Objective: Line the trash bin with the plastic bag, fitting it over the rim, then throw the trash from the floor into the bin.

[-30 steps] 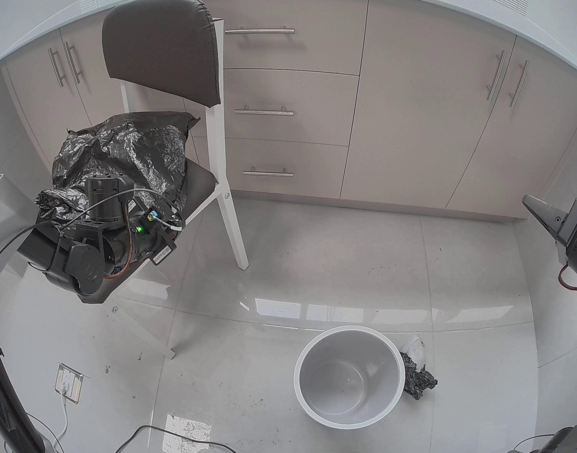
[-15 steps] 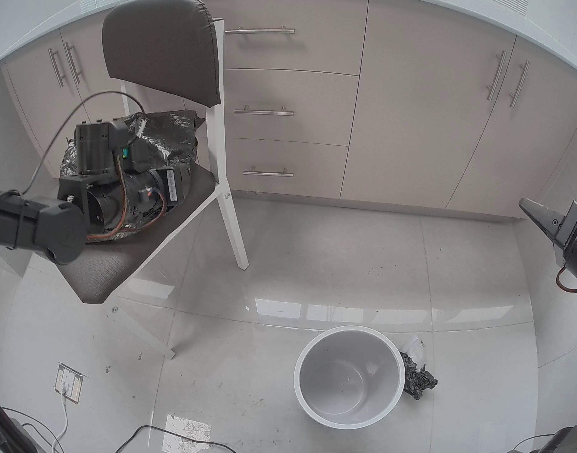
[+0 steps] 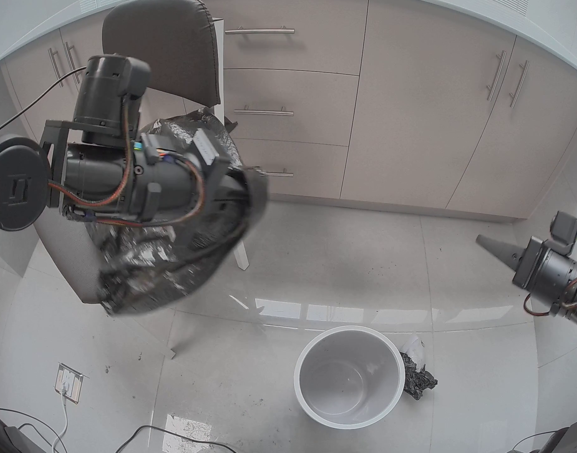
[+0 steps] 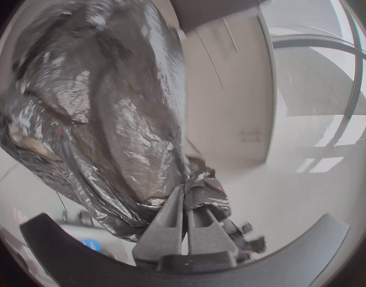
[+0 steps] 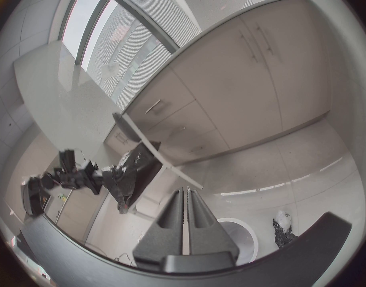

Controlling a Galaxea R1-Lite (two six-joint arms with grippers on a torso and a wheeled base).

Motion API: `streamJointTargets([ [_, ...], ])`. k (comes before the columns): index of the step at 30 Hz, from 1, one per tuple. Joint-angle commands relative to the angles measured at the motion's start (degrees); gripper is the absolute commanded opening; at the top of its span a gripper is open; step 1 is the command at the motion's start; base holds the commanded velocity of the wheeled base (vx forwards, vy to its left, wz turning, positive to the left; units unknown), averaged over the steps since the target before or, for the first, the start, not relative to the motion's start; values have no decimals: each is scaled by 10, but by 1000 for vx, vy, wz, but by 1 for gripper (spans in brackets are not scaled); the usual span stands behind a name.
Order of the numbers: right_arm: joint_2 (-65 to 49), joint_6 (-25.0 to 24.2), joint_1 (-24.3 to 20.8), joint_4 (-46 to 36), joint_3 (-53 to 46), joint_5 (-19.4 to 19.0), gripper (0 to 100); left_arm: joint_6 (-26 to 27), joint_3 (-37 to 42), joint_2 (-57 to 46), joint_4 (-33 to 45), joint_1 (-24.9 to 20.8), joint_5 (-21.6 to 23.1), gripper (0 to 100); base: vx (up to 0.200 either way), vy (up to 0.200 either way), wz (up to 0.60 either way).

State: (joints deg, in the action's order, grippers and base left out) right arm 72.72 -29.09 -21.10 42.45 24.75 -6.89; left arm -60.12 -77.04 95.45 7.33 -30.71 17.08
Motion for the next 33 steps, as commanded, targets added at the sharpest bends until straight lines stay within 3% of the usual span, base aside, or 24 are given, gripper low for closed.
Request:
streamJointTargets([
  [1, 132, 44, -97, 95, -79, -3, 0, -43, -65, 16, 83, -243, 20, 0, 0, 0, 0],
  [4, 161, 50, -99, 143, -101, -5, 0, -32, -68, 36, 46, -272, -4, 0, 0, 0, 0],
  [8, 215, 51, -123, 177, -113, -4, 0, -30, -69, 42, -4, -276, -5, 0, 0, 0, 0],
  [19, 260, 71, -145, 280, -159, -1, 0, -32, -64, 50, -29, -206, -10, 0, 0, 0, 0],
  [22, 256, 97, -144, 280, -166, -1, 0, -32, -67, 55, -30, -197, -19, 0, 0, 0, 0],
  [26, 247, 146, -140, 281, -179, -1, 0, -32, -75, 73, -50, -178, -64, 0, 0, 0, 0],
  [30, 241, 169, -140, 281, -191, -1, 0, -36, -74, 73, -69, -160, -71, 0, 0, 0, 0],
  [31, 236, 196, -141, 281, -211, -7, 100, -37, -73, 69, -70, -155, -71, 0, 0, 0, 0],
  [33, 237, 251, -144, 281, -232, -23, 100, -37, -72, 65, -70, -153, -72, 0, 0, 0, 0],
])
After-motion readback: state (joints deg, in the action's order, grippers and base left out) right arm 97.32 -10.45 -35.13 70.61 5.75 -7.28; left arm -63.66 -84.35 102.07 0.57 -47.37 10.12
